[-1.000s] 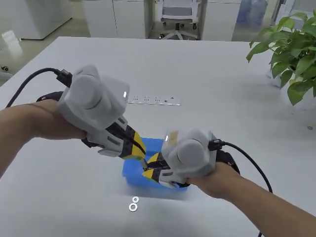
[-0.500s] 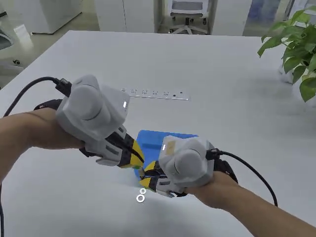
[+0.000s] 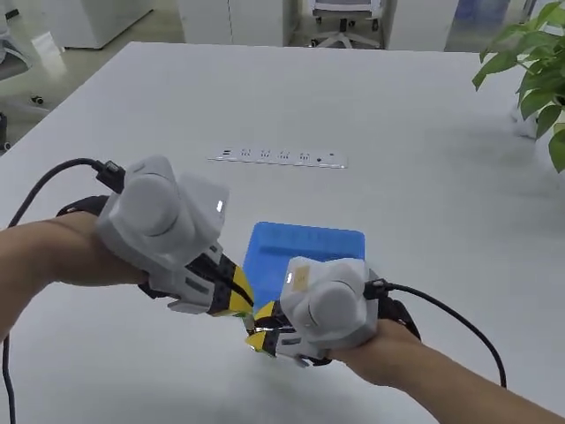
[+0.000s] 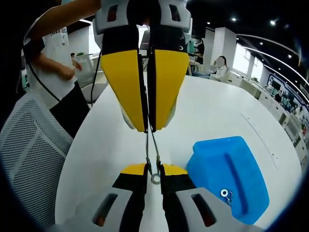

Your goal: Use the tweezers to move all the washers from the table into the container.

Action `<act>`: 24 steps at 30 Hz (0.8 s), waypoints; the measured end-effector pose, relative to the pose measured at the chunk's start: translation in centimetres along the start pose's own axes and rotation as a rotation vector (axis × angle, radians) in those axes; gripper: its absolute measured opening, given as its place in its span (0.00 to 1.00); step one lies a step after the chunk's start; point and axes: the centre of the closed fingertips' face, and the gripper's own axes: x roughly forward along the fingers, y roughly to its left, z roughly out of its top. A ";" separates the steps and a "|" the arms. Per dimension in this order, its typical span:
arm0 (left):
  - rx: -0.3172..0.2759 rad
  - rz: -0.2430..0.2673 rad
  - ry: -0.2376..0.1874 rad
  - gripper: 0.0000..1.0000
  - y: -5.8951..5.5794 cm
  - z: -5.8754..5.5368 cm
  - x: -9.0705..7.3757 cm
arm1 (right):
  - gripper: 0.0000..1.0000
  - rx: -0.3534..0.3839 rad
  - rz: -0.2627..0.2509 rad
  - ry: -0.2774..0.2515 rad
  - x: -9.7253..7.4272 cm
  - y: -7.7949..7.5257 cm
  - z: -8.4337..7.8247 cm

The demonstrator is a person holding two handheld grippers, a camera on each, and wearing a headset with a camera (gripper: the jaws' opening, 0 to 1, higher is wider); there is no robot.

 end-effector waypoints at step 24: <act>-0.027 -0.021 -0.003 0.05 0.3 -1.0 1.5 | 0.12 0.037 0.032 0.035 1.1 0.3 -2.0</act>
